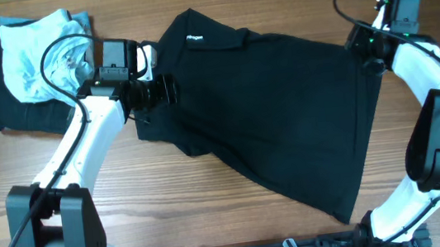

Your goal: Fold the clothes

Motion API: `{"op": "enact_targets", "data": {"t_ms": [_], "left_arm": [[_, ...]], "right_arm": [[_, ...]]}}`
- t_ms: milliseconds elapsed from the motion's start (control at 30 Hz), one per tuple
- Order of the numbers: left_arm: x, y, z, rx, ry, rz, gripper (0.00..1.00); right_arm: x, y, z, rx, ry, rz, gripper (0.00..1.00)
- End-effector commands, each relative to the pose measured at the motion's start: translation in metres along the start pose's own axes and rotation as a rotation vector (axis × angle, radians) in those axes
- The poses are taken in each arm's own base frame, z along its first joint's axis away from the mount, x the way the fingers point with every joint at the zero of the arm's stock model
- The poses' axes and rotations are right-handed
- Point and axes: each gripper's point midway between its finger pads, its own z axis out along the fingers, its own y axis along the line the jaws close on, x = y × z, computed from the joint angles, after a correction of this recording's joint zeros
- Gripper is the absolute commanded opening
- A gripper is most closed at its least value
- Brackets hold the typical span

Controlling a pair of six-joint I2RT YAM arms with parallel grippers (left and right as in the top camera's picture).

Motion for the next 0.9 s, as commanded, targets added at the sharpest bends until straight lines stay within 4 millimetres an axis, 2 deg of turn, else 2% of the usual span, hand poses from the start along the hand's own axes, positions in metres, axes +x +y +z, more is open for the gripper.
{"op": "enact_targets", "data": {"t_ms": [0,233,333,500,700,867], "left_arm": [[0.002,0.001,0.001,-0.006,0.004,0.014,0.73],[0.002,0.001,0.001,-0.006,0.004,0.014,0.73],[0.002,0.001,0.001,-0.006,0.004,0.014,0.73],[0.002,0.001,0.001,-0.006,0.004,0.014,0.73],[0.002,0.001,0.001,-0.006,0.004,0.014,0.73],[0.002,0.001,0.001,-0.006,0.004,0.014,0.74]], "right_arm": [[-0.005,0.001,0.003,0.071,-0.029,-0.047,0.59],[-0.001,-0.021,0.015,0.176,-0.036,0.018,0.57],[0.004,-0.021,0.019,0.177,-0.020,0.036,0.52],[0.019,-0.014,0.035,0.126,0.031,0.066,0.50],[0.016,-0.016,0.039,0.127,0.012,0.094,0.46],[0.018,-0.018,0.040,0.136,0.017,0.117,0.26]]}}
